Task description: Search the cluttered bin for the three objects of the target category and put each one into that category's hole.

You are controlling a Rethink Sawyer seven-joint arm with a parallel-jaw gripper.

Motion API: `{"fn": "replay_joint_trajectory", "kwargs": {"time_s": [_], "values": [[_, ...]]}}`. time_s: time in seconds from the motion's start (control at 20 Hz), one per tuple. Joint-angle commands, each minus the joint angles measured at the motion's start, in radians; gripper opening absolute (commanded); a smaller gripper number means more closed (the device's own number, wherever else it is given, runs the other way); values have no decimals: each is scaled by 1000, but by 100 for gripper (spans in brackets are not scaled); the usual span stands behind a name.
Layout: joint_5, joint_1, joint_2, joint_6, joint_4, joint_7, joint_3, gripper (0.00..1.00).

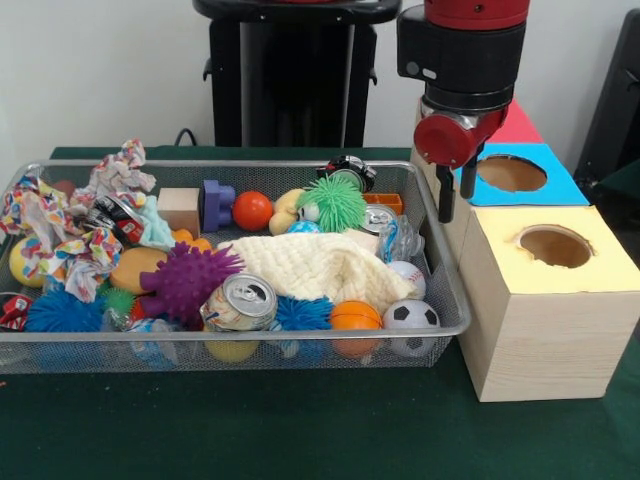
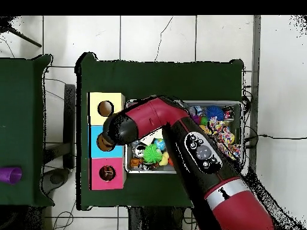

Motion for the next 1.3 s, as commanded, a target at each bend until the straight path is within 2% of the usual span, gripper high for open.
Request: {"fn": "replay_joint_trajectory", "kwargs": {"time_s": [0.05,0.7,1.0,1.15,1.3], "values": [[18,7,-10,-2,11,101,-64,100],[28,12,-13,-11,17,98,-76,100],[33,21,-52,-56,68,142,-94,100],[56,-4,-47,-9,27,63,-71,100],[105,-26,-64,135,-76,-46,-43,100]]}}
